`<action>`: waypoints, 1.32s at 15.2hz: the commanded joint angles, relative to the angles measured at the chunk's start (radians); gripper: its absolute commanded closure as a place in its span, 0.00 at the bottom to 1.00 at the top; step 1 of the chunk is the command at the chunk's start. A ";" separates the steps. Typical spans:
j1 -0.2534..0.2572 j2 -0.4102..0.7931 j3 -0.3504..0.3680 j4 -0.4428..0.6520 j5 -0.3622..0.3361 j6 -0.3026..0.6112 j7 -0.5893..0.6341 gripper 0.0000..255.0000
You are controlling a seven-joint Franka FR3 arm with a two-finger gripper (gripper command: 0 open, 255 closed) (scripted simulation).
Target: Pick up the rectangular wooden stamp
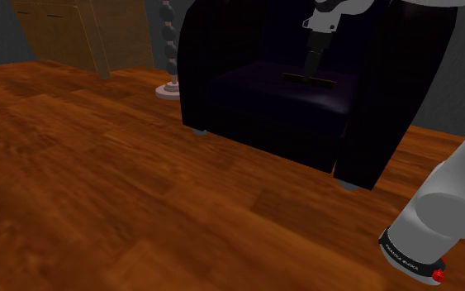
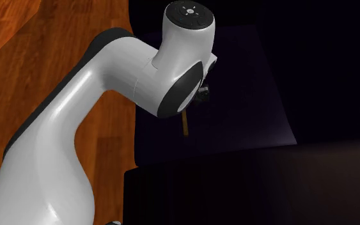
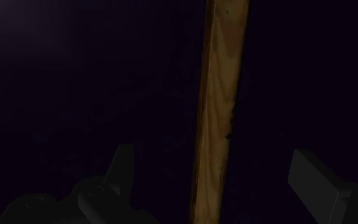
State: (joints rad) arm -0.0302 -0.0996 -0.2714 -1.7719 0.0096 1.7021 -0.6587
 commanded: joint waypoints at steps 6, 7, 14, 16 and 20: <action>0.000 -0.007 0.000 -0.043 -0.002 0.037 0.000 1.00; 0.000 -0.004 0.001 -0.041 -0.001 0.037 0.001 1.00; 0.001 -0.005 0.000 -0.028 -0.001 0.024 0.000 1.00; 0.001 -0.001 0.000 0.002 0.000 -0.003 0.000 1.00; 0.001 0.008 -0.001 0.067 0.002 -0.059 0.000 1.00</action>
State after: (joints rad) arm -0.0301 -0.0945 -0.2728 -1.7225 0.0107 1.6585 -0.6600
